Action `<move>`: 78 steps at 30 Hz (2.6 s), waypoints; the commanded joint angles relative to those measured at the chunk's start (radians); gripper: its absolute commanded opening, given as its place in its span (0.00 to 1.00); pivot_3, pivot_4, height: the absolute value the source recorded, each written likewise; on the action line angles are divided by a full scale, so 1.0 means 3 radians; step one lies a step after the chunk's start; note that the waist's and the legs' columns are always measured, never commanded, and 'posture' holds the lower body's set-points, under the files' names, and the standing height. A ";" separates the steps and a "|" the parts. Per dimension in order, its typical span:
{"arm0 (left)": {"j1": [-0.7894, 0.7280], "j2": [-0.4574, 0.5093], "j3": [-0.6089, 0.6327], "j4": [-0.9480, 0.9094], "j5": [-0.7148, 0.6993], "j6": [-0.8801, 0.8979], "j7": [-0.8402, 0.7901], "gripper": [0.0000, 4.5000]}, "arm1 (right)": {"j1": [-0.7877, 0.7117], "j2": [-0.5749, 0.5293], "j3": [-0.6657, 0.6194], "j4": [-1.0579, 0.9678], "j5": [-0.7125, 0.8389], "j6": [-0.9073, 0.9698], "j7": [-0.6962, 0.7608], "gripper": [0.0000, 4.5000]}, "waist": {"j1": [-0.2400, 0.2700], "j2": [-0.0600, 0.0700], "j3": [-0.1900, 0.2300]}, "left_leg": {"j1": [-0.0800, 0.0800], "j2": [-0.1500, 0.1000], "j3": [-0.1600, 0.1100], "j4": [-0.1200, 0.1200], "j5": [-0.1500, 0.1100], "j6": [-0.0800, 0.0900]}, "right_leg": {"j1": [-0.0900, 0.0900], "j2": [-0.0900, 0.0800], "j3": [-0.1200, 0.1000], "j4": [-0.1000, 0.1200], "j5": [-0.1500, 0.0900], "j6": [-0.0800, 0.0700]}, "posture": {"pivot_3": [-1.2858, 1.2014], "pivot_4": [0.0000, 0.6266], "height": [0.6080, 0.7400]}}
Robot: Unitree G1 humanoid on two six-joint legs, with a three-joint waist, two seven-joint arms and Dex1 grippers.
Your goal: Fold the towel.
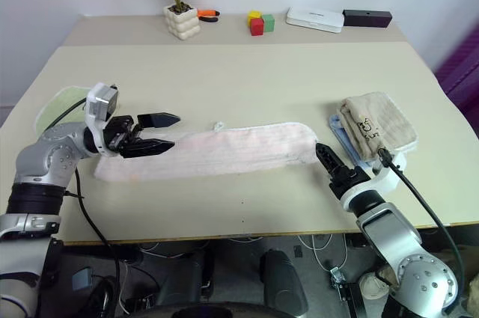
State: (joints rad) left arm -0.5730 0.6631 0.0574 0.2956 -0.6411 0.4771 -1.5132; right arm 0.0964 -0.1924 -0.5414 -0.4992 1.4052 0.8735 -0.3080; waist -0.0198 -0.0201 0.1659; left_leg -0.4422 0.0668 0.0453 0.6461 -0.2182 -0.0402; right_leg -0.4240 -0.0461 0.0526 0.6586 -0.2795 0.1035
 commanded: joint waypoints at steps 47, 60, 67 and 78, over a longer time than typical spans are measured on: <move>0.0592 0.0263 0.0545 -0.0543 -0.0213 0.0130 0.0192 1.00 | -0.0336 -0.1414 0.0745 0.0079 -0.0530 -0.0298 0.1009 0.01 | 0.0002 -0.0006 -0.0004 | 0.0001 0.0002 0.0001 0.0000 -0.0001 0.0001 | 0.0003 0.0001 0.0000 -0.0005 0.0000 0.0000 | 0.52 0.24 1.00; 0.1061 0.0422 0.0661 -0.0840 -0.0018 -0.0224 0.0212 1.00 | -0.1059 -0.1793 0.2144 -0.0308 -0.2161 -0.0492 0.2210 0.01 | 0.0025 -0.0008 -0.0003 | -0.0004 0.0001 0.0004 0.0006 -0.0002 0.0004 | 0.0001 -0.0003 0.0001 -0.0012 0.0000 -0.0001 | 0.52 0.24 1.00; 0.1373 0.0466 0.0849 -0.1179 -0.0195 -0.0127 0.0367 1.00 | -0.1269 -0.1537 0.2543 -0.0067 -0.2591 -0.0551 0.2554 0.01 | 0.0024 -0.0009 -0.0003 | -0.0004 0.0002 0.0005 0.0004 -0.0002 0.0004 | 0.0000 -0.0002 0.0001 -0.0012 0.0000 -0.0001 | 0.52 0.24 1.00; 0.1725 0.0575 0.1106 -0.1536 -0.0395 0.0036 0.0534 1.00 | -0.1417 -0.1249 0.2908 0.0175 -0.3090 -0.0505 0.2819 0.01 | 0.0022 -0.0009 -0.0003 | -0.0003 0.0003 0.0005 0.0005 -0.0002 0.0004 | 0.0001 -0.0002 0.0000 -0.0012 0.0000 -0.0001 | 0.52 0.24 1.00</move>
State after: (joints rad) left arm -0.0608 0.8178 0.3507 -0.1320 -0.7337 0.4856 -1.3580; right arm -0.3112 -0.5848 0.3228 -0.4371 0.4963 0.7313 0.5349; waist -0.0132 -0.0228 0.1649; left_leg -0.4429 0.0677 0.0466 0.6475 -0.2190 -0.0389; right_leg -0.4239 -0.0464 0.0527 0.6551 -0.2795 0.1031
